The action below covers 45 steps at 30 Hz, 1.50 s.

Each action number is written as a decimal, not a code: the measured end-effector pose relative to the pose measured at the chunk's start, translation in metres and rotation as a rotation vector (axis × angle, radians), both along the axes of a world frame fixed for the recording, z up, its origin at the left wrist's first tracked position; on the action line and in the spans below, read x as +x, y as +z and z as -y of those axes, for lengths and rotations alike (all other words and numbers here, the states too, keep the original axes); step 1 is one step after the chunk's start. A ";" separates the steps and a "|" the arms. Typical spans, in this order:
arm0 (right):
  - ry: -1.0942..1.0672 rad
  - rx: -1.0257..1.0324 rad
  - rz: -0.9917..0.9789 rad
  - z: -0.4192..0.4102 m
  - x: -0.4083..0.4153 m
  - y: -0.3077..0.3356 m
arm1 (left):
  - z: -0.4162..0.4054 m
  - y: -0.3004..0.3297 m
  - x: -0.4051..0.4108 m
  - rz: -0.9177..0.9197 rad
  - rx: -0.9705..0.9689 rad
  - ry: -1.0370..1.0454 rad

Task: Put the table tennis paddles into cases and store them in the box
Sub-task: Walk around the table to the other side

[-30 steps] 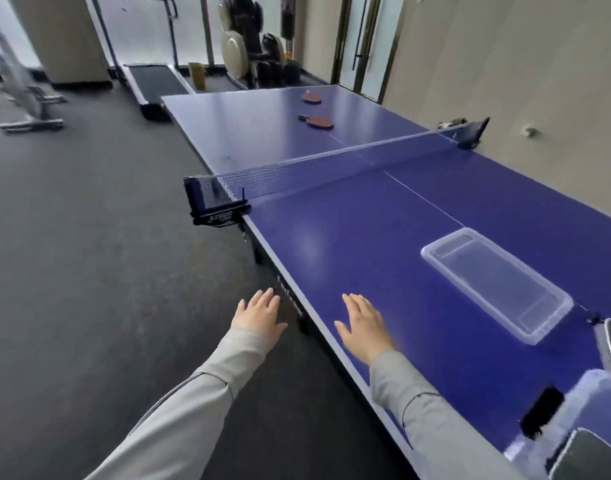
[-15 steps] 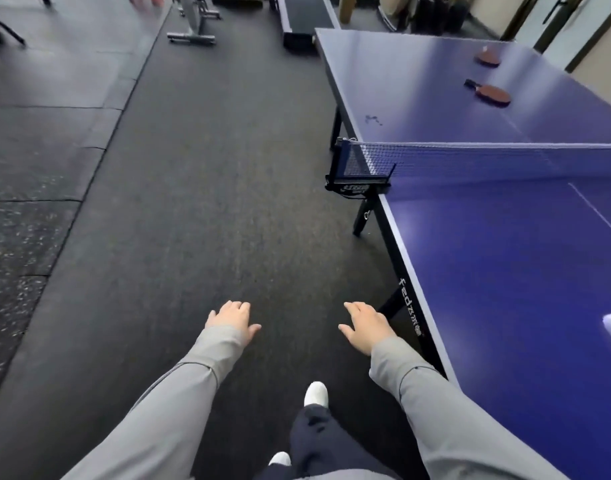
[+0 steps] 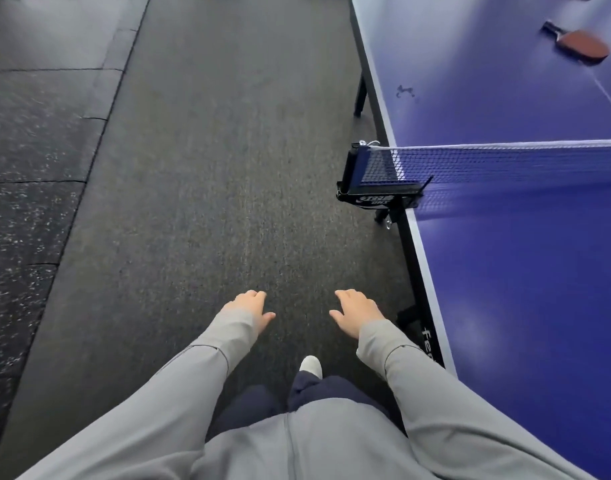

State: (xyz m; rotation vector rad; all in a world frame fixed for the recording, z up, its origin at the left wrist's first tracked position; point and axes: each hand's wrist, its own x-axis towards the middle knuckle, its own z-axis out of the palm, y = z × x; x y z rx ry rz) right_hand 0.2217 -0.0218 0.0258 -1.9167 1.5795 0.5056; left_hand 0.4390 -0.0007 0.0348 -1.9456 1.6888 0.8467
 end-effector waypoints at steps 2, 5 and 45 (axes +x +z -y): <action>-0.016 0.039 0.003 0.018 0.000 -0.002 | 0.021 0.000 0.000 0.002 0.018 0.001; -0.030 0.065 -0.007 0.043 0.001 -0.004 | 0.052 -0.005 0.007 0.019 0.039 -0.017; -0.435 0.101 0.024 0.713 0.145 -0.005 | 0.799 -0.016 0.159 -0.062 -0.018 -0.218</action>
